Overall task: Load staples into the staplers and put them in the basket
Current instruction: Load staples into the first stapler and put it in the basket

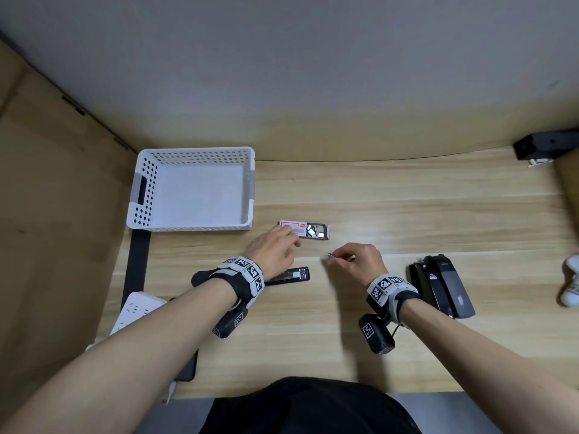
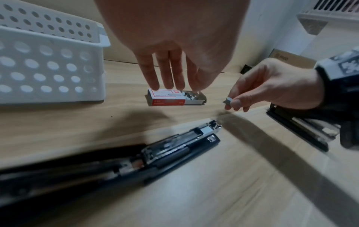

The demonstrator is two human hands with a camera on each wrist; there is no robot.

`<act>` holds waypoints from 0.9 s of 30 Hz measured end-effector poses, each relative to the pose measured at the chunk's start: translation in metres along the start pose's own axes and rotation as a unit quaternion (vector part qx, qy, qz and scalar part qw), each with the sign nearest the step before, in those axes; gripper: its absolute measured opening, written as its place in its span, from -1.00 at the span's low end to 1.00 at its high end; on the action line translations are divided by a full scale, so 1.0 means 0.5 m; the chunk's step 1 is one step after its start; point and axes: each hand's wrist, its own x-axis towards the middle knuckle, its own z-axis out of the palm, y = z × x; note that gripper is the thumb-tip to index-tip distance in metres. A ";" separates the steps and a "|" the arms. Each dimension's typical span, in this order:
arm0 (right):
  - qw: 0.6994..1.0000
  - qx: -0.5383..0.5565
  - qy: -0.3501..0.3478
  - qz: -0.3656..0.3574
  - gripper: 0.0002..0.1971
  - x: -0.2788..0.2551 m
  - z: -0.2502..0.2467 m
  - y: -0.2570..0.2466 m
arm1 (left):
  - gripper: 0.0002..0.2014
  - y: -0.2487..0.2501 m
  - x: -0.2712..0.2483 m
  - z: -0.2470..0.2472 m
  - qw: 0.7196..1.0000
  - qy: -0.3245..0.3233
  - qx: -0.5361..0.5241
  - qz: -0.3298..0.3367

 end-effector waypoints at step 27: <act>0.998 0.000 -0.043 0.052 -0.89 -0.043 0.084 0.035 | -0.55 -0.037 -0.101 0.071 0.989 -0.074 0.100 0.084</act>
